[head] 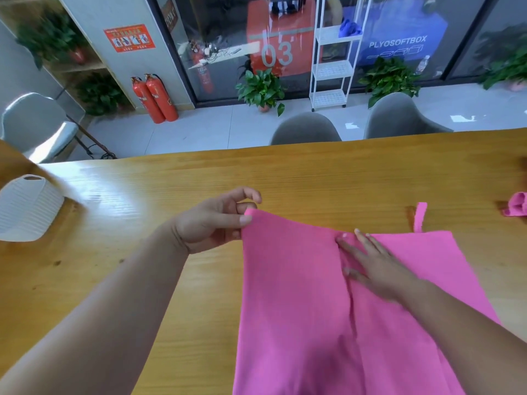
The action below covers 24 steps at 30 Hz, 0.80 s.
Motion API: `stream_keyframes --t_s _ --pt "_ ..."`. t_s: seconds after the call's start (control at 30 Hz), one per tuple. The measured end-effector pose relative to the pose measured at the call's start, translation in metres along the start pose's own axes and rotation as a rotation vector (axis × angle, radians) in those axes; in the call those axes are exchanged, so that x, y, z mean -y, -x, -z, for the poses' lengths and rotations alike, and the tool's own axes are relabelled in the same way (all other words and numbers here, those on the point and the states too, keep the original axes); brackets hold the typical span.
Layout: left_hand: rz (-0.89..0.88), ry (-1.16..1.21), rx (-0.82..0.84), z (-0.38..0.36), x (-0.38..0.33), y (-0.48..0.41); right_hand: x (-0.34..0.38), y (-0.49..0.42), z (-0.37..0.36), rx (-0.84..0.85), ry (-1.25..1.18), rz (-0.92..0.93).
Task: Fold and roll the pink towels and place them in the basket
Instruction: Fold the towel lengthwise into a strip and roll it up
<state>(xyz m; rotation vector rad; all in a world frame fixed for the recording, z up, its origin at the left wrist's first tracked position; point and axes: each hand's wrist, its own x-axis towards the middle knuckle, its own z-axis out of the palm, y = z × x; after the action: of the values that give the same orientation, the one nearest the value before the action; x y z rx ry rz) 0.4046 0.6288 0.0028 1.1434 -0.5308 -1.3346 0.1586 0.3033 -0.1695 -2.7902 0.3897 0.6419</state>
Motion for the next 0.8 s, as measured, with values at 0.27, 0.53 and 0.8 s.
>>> stream_keyframes --t_s 0.27,0.53,0.8 --pt "0.216 -0.626 -0.156 0.022 0.022 -0.002 0.005 0.003 -0.012 0.019 0.056 -0.062" --pt "0.448 -1.153 -0.309 0.053 0.037 0.013 0.007 0.004 -0.008 0.053 0.065 -0.067" --pt "0.395 -1.112 -0.402 0.065 0.035 0.018 0.014 0.005 0.0 0.086 0.074 -0.08"
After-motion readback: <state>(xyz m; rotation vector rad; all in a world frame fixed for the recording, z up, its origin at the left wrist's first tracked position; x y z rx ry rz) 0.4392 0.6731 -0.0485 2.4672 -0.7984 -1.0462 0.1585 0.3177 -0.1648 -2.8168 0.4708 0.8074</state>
